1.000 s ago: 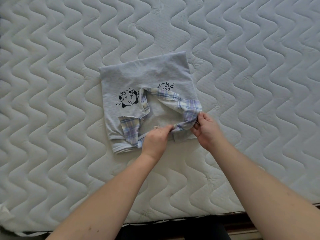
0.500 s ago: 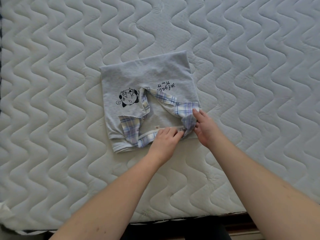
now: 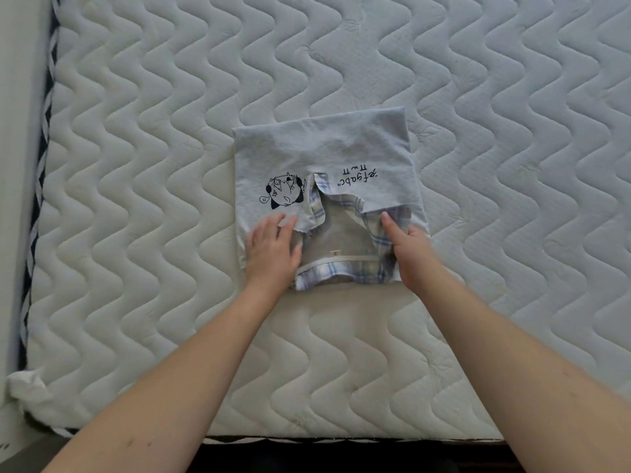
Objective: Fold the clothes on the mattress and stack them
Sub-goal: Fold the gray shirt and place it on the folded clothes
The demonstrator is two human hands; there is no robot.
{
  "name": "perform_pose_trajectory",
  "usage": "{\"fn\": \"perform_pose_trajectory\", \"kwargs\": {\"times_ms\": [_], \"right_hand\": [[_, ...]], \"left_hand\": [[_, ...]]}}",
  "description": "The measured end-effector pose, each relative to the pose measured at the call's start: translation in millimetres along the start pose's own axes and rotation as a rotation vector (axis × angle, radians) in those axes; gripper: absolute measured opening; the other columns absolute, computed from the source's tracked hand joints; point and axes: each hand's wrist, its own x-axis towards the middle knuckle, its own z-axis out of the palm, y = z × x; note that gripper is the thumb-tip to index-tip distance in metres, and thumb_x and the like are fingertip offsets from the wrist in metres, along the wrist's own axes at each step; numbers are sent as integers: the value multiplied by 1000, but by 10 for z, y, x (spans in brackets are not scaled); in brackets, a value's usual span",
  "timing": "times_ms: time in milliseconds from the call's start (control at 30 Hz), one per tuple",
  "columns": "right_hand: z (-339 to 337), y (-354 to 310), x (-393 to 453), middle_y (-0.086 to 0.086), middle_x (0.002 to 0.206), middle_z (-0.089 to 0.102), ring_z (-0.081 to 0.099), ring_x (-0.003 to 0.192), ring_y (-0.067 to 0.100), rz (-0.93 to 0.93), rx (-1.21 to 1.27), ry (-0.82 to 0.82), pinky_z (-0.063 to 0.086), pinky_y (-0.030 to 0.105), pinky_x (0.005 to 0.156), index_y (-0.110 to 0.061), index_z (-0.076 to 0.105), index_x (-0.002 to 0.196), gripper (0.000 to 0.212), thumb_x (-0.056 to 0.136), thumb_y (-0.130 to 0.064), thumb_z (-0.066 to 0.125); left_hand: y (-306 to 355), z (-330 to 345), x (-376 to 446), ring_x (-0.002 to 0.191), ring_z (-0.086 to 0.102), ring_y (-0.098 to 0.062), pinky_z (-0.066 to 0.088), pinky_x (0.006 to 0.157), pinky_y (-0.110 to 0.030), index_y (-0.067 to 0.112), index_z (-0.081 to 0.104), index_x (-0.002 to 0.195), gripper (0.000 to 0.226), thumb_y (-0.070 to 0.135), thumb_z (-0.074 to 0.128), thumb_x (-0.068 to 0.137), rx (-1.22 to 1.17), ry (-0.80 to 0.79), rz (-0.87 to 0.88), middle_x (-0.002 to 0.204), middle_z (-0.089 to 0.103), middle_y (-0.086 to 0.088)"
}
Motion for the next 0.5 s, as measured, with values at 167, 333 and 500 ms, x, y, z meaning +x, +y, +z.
{"fn": "perform_pose_trajectory", "kwargs": {"times_ms": [167,333,500], "right_hand": [[42,49,-108,-3,57,63,61,51,14,-31,-132,-51,51,29,51,-17,65,66,38,96,-38,58],[66,130,-182,-8,58,41,38,52,0,-279,-625,-159,29,27,56,-21,41,63,42,101,-35,49],[119,183,-135,-8,131,61,47,123,10,-521,-1010,-300,33,29,107,-19,65,126,29,101,-19,50]], "left_hand": [[115,216,125,147,20,-18,0,118,-43,22,41,144,53,32,49,93,157,-270,214,156,31,2],[174,231,187,125,45,-27,10,116,-44,20,53,133,44,24,51,89,202,-272,268,135,51,-3],[74,164,182,116,50,-24,13,110,-45,26,55,132,39,24,50,93,202,-242,269,122,57,1]]}}
